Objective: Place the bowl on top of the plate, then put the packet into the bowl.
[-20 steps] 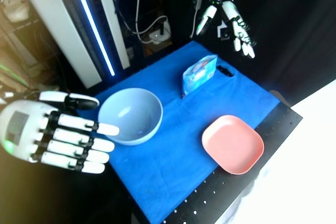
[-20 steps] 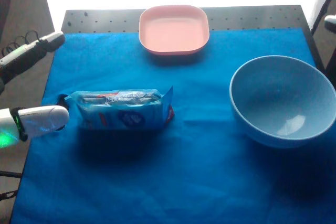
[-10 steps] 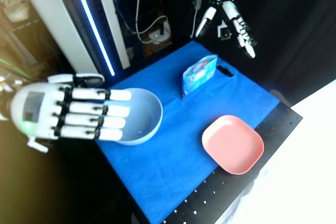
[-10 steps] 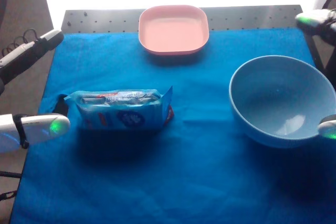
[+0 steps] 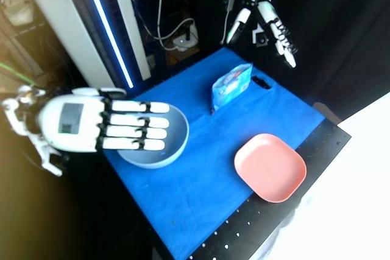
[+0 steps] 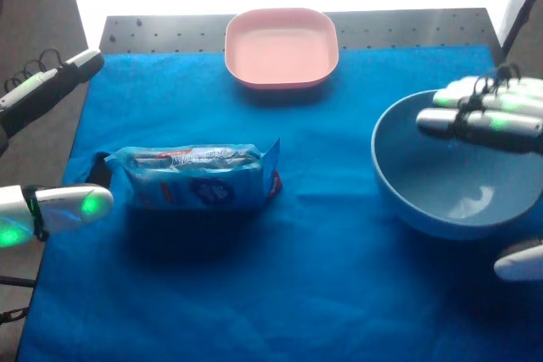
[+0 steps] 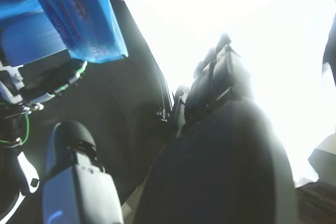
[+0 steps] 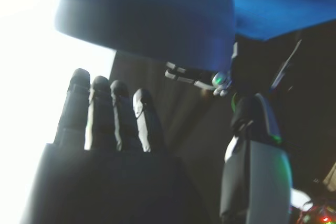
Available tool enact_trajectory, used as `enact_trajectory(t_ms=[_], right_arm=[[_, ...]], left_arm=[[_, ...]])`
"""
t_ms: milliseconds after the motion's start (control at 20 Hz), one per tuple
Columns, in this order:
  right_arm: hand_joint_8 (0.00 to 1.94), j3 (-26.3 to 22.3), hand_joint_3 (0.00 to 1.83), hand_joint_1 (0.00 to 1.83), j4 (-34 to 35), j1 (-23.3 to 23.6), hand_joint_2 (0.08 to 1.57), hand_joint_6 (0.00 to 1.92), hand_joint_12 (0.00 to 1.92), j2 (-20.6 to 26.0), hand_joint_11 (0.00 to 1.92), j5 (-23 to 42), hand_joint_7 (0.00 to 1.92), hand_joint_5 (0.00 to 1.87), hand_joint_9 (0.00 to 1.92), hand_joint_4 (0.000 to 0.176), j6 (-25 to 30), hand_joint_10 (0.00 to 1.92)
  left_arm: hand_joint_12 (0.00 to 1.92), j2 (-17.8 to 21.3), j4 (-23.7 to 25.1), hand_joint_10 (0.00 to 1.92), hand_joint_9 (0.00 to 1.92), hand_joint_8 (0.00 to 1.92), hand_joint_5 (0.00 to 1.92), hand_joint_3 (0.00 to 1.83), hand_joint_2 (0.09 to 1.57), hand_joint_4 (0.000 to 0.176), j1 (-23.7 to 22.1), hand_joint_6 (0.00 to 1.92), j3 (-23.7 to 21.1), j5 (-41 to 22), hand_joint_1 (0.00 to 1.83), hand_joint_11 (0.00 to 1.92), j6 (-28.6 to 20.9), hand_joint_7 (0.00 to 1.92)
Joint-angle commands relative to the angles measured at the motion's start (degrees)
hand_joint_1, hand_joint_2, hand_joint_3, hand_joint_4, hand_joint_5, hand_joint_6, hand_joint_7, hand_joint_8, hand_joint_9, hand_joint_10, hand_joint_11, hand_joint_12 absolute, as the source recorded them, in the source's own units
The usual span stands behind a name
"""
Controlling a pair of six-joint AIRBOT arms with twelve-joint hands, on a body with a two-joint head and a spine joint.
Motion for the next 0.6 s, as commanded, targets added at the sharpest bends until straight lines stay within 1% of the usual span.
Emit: enact_trajectory(t_ms=[0,50,100,150,200,250,300,350,400,450,500,550], right_arm=[[0.00,0.1,0.01,0.46,0.4,1.7,0.96,0.00,0.03,0.4,0.05,3.6,0.02,0.00,0.02,0.095,0.4,0.01],[0.00,0.1,0.01,0.46,-0.8,2.5,0.96,0.00,0.03,0.5,0.05,2.4,0.02,0.00,0.02,0.095,0.4,0.01],[0.01,0.1,0.01,0.47,-1.8,3.1,0.95,0.00,0.04,0.5,0.08,1.5,0.02,0.01,0.05,0.090,0.4,0.01],[0.00,0.2,0.01,0.46,-3.1,4.0,0.96,0.00,0.05,0.4,0.09,0.4,0.01,0.01,0.06,0.087,0.4,0.01],[0.00,0.3,0.01,0.45,-3.8,4.5,0.98,0.00,0.05,0.4,0.11,-0.3,0.00,0.01,0.06,0.070,0.4,0.01],[0.01,0.6,0.01,0.51,-5.9,6.1,0.99,0.00,0.05,0.3,0.11,-2.4,0.02,0.00,0.09,0.044,0.4,0.02],[0.01,0.6,0.01,0.51,-6.8,6.8,0.99,0.00,0.05,0.3,0.11,-3.4,0.02,0.00,0.09,0.044,0.4,0.02],[0.01,0.7,0.01,0.57,-9.0,8.4,0.98,0.01,0.06,0.2,0.11,-5.5,0.03,0.03,0.11,0.025,0.4,0.02],[0.01,0.7,0.00,0.60,-11.7,10.1,0.95,0.01,0.08,0.0,0.15,-7.7,0.11,0.06,0.17,0.004,0.4,0.02],[0.01,0.8,0.00,0.67,-13.6,11.2,0.90,0.01,0.11,-0.2,0.16,-9.3,0.18,0.10,0.21,0.000,0.4,0.00],[0.01,0.9,0.00,0.67,-14.1,11.3,0.90,0.01,0.11,-0.4,0.16,-9.7,0.18,0.10,0.21,0.000,0.4,0.00],[0.00,1.1,0.00,0.70,-14.2,11.3,0.91,0.01,0.51,-0.8,0.03,-10.1,0.21,0.18,0.23,0.000,0.4,0.00]], left_arm=[[0.00,-0.2,-0.5,0.00,0.00,0.00,0.00,0.00,0.95,0.172,-0.3,0.00,0.2,-6.8,0.65,0.00,-0.2,0.00],[0.00,-0.2,-0.5,0.00,0.00,0.00,0.00,0.00,0.95,0.172,-0.3,0.00,0.2,-6.8,0.65,0.00,-0.2,0.00],[0.00,-0.2,-0.5,0.00,0.00,0.00,0.00,0.00,0.95,0.167,-0.3,0.00,0.2,-6.8,0.67,0.00,-0.2,0.00],[0.00,-0.2,-0.5,0.00,0.00,0.00,0.00,0.00,0.96,0.168,-0.3,0.00,0.2,-6.8,0.67,0.00,-0.2,0.00],[0.00,-0.3,-0.5,0.00,0.00,0.00,0.00,0.00,0.95,0.174,-0.3,0.00,0.2,-6.7,0.66,0.00,-0.2,0.00],[0.00,-0.4,-0.5,0.00,0.00,0.00,0.00,0.00,0.96,0.176,-0.3,0.00,0.3,-6.7,0.67,0.00,-0.3,0.00],[0.00,-0.4,-0.5,0.00,0.00,0.00,0.00,0.00,0.96,0.176,-0.3,0.00,0.3,-6.7,0.67,0.00,-0.3,0.00],[0.00,-0.4,-0.5,0.00,0.00,0.00,0.00,0.00,0.95,0.176,-0.3,0.00,0.3,-6.7,0.67,0.00,-0.3,0.00],[0.00,-0.4,-0.5,0.00,0.00,0.00,0.00,0.00,0.95,0.176,-0.3,0.00,0.3,-6.7,0.66,0.00,-0.4,0.00],[0.00,-0.4,-0.4,0.00,0.00,0.00,0.00,0.00,0.95,0.176,-0.3,0.00,0.3,-6.7,0.67,0.00,-0.4,0.00],[0.00,-0.4,-0.4,0.00,0.00,0.00,0.00,0.00,0.95,0.176,-0.3,0.00,0.3,-6.7,0.67,0.00,-0.4,0.00],[0.00,-0.5,-0.4,0.00,0.00,0.00,0.00,0.00,0.96,0.171,-0.3,0.00,0.3,-6.7,0.69,0.00,-0.4,0.00]])
